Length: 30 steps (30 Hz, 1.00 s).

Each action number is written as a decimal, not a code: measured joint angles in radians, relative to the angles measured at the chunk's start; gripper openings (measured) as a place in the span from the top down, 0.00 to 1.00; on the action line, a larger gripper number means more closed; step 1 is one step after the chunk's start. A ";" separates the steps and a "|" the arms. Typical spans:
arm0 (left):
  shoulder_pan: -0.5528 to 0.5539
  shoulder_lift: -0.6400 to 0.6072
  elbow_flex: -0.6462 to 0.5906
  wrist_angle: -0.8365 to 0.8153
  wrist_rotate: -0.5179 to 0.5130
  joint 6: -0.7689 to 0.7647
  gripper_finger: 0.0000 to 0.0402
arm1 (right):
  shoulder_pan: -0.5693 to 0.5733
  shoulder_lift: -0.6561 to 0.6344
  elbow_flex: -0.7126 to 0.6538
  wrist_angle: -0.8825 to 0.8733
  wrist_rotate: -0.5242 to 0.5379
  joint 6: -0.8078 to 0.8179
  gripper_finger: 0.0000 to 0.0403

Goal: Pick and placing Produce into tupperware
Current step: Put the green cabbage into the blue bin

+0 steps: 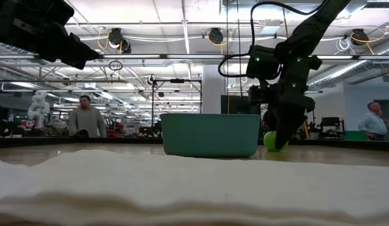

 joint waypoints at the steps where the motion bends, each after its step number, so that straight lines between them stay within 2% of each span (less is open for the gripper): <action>1: 0.000 0.000 0.000 0.000 0.000 0.000 0.94 | 0.000 0.000 0.000 0.000 0.002 0.000 0.27; 10: 0.000 0.000 0.000 0.000 0.000 0.000 0.94 | -0.001 0.000 -0.001 0.000 0.010 -0.022 0.44; 19: 0.000 0.000 0.000 0.000 0.000 0.000 0.94 | -0.001 0.003 0.015 -0.020 0.001 -0.034 0.40; 30: 0.000 0.000 0.000 0.000 0.000 0.000 0.94 | 0.000 0.003 0.136 -0.141 -0.009 -0.051 0.41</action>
